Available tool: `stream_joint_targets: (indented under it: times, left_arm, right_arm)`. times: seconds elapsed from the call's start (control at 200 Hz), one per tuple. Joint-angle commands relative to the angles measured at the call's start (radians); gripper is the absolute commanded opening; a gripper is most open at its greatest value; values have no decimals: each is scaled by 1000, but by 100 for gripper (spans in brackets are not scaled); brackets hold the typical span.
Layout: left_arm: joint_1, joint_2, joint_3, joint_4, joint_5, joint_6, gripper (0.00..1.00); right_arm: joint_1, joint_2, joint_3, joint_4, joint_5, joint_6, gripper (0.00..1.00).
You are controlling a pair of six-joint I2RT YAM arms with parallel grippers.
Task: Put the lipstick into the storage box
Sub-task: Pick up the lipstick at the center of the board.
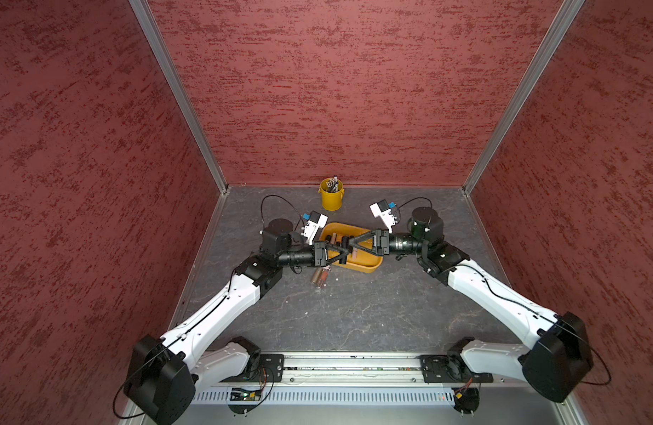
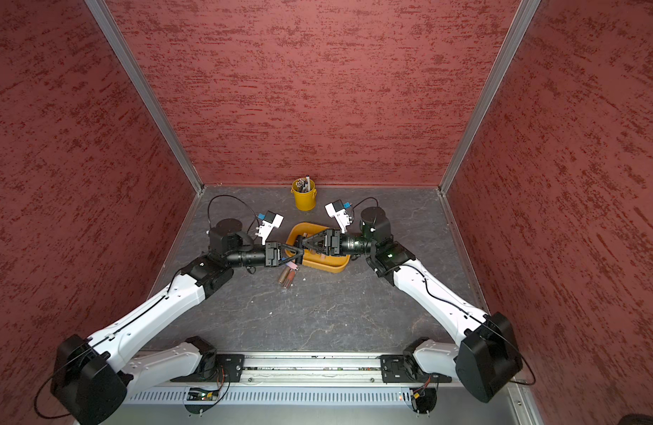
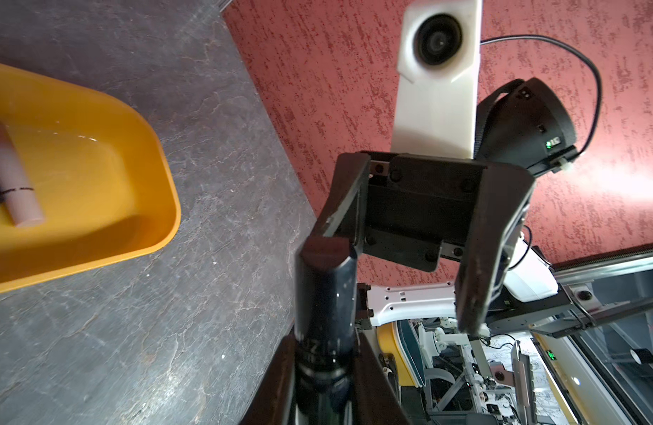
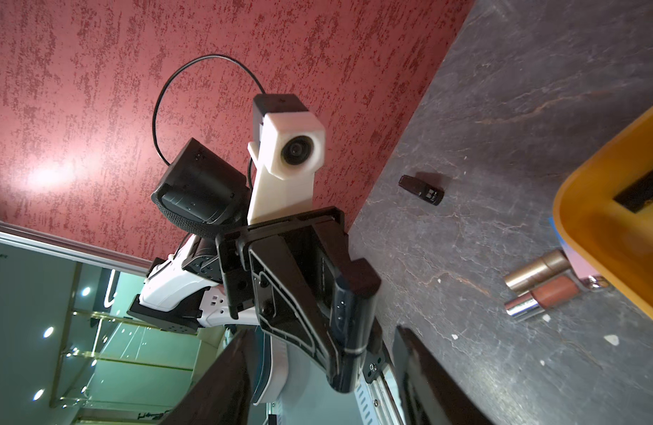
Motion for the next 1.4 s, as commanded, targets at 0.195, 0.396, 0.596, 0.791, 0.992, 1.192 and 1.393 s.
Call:
stream_joint_targets:
  times: [0.195,0.396,0.596,0.791,0.992,1.192,1.393]
  left_arm:
    - [-4,-3,-28,222,63,-103,13]
    - [-37,34,-17,276,80,-120,13]
    - [-52,48,-9,286,84,-118,13]
    - [-51,46,-14,285,82,-116,13]
    - [-51,44,-19,289,77,-117,16]
    - [-49,43,-22,277,63,-112,43]
    - [-25,19,-25,247,51,-106,100]
  right_arm:
    - [-4,26,8,177,-58,95,61]
    - [-4,37,-1,223,-61,125,50]
    - [-4,48,-3,242,-59,143,42]
    - [-5,48,-9,246,-51,146,28]
    - [-4,44,-27,265,-47,161,15]
    - [-4,35,-25,234,-33,135,10]
    - [-4,22,8,95,-9,37,10]
